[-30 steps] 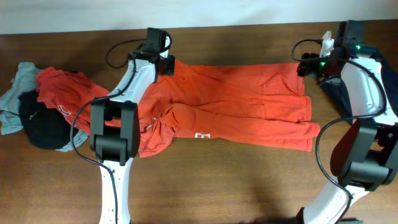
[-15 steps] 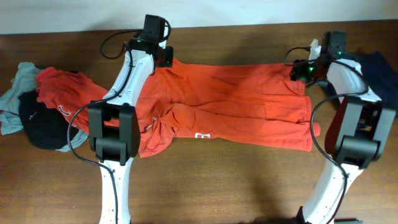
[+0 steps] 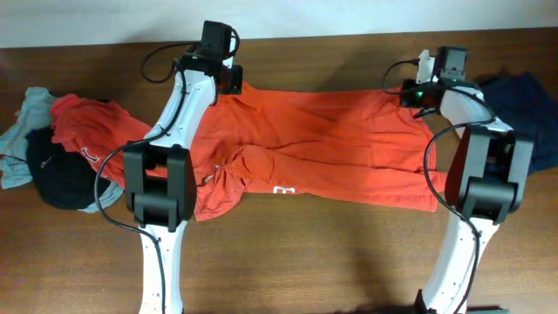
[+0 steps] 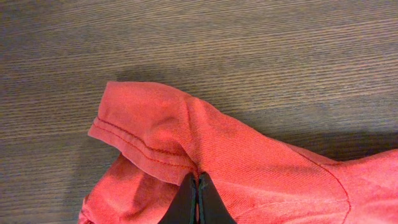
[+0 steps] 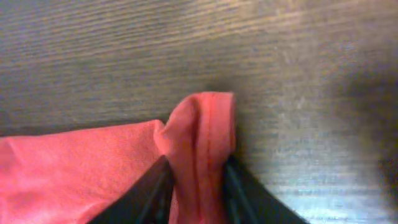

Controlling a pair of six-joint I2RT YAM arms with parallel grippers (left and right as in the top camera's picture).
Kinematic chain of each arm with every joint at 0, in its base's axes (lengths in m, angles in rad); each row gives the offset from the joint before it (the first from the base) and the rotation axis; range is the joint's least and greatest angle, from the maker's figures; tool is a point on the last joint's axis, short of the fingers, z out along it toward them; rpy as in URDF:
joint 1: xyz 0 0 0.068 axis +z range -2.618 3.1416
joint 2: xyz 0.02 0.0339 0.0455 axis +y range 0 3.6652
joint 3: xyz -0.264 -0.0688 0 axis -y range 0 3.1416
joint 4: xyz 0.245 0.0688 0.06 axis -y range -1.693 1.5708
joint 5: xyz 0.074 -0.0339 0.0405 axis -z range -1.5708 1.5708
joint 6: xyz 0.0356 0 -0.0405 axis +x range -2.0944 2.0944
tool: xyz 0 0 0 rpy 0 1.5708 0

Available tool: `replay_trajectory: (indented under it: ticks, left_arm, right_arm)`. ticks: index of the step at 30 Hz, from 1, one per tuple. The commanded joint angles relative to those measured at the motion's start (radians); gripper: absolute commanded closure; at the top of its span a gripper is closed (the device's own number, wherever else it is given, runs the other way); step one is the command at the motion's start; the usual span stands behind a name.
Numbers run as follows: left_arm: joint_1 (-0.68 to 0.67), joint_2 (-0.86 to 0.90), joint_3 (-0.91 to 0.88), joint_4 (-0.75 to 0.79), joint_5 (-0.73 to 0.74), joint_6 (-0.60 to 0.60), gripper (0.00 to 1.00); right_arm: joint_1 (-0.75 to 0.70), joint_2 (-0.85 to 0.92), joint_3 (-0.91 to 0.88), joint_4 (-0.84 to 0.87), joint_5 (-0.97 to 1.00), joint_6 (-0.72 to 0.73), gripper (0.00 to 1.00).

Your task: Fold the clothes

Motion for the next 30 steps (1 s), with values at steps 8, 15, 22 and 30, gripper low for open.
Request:
replay_trajectory:
  ticks: [8,15,22,30]
  left_arm:
    - [0.024,0.005,0.019,-0.060,-0.065,-0.010,0.99]
    - [0.032,0.005,0.097,-0.197,-0.064,-0.010,0.99]
    - [0.029,0.005,0.225,-0.468,-0.061,-0.010,0.99]
    - [0.029,0.006,0.220,-0.612,-0.056,-0.010,0.99]
  right_arm:
    - [-0.052,0.040,0.348,-0.459,0.001,-0.014,0.96]
    - [-0.056,0.040,0.563,-0.893,0.001,-0.014,0.96]
    - [-0.121,0.041,0.568,-1.175,-0.026,-0.013,0.96]
    - [-0.118,0.042,0.565,-1.229,-0.021,-0.013,0.96]
